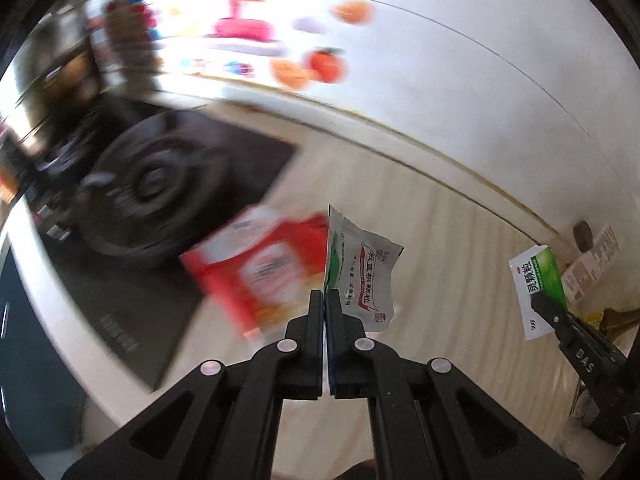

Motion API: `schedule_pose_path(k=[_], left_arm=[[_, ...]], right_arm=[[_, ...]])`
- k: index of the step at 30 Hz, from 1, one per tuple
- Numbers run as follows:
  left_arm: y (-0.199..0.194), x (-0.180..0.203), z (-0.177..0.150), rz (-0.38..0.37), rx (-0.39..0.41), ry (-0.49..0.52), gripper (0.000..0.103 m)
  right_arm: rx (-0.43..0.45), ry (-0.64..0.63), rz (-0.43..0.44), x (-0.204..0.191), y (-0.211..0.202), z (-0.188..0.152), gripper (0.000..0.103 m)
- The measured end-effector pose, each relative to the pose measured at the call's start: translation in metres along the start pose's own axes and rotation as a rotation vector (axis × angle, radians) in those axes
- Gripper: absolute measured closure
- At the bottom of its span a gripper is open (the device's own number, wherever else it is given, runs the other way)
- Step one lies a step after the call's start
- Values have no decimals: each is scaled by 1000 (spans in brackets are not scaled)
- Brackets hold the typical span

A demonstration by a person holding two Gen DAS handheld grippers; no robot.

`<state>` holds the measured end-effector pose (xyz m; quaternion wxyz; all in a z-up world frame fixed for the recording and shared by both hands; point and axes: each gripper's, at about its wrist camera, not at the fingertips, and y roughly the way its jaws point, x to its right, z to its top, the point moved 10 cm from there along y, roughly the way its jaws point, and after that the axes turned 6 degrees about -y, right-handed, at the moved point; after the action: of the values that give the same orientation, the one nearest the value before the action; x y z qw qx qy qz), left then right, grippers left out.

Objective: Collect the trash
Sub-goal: 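Carry sachet and green packet to the bin and open both tools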

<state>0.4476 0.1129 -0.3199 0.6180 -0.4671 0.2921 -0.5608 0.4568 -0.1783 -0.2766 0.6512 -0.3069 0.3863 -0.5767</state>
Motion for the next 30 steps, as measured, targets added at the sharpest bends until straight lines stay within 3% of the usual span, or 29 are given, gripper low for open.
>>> schedule_pose_path(k=[5,11,18,21,25,30], left_arm=[[-30,-106,-29,83,22,-158,103],[-72,-244,-94,188,33,-362,103],[-86,-402,-217,301,-24,-600,103],[-62,-466,-282,330,-83,-709,103],[3,-541,-367,346,-178,-832,103],[120,-613,-461,315,-269,-955,103]], right_arm=[[-32,-151,135,-107,-3,-24,101],[-109,-355,319,-265,-2,-87,101],[-299,-544,502,-439,17,-228,101],[-367,-625,534,-495,43,-303,101],[-487,-636,535,-544,113,-402,101],[-595,-648,504,-580,230,-519,101]])
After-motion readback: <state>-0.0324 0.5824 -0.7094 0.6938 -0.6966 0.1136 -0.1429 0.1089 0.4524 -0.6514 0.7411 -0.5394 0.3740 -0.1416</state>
